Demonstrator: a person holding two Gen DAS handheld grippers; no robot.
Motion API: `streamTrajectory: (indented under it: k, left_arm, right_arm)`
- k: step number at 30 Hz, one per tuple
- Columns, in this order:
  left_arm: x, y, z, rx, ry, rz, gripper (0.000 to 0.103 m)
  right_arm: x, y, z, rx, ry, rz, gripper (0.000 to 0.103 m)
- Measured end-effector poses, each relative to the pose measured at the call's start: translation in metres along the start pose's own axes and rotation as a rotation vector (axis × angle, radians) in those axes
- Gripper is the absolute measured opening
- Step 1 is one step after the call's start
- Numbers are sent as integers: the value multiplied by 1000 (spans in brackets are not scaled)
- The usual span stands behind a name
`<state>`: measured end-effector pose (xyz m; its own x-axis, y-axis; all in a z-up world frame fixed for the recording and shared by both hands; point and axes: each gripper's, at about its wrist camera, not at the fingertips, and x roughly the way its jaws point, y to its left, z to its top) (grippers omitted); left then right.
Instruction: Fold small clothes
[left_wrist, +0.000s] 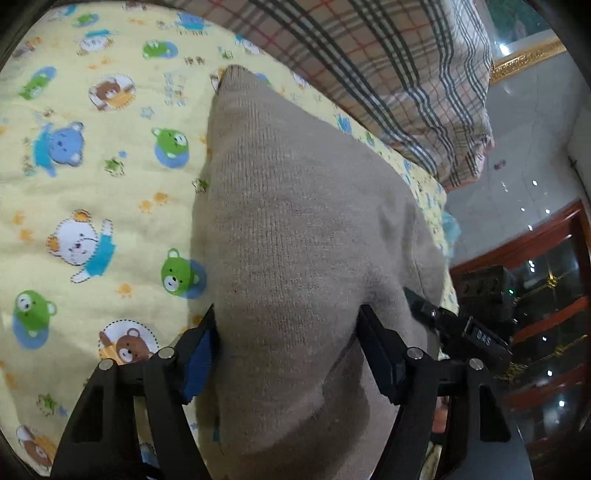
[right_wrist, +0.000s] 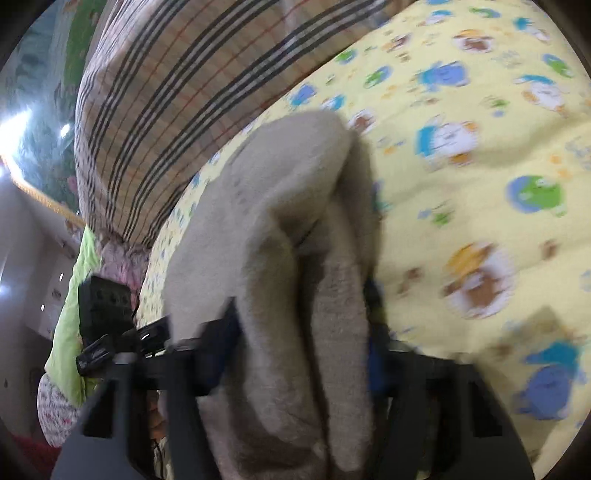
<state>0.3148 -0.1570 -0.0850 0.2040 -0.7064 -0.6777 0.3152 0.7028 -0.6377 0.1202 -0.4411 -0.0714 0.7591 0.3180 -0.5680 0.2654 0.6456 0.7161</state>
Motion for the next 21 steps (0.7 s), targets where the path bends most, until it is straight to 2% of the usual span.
streamTrajectory:
  k: [3,9,14,16,21]
  left_arm:
    - [-11,-2,-5,2,-26,-23,55]
    - [-61,1,-23,-20,-85,-32,49]
    - [-152,25,-57,-48,-183,-13,49]
    - [-190,40,-76,-66,-223,17,49]
    - [-252,83,-116,-111,-278,91,49]
  right_arm:
    - [-5,12,-4,-17,-30,3,34]
    - [-20,64,-20,-84,-60,70,32]
    - [-7,120,-44,-137,-32,189,32]
    - [7,141,-57,-151,-10,256,32]
    - [58,187,-95,-170,77,375,32]
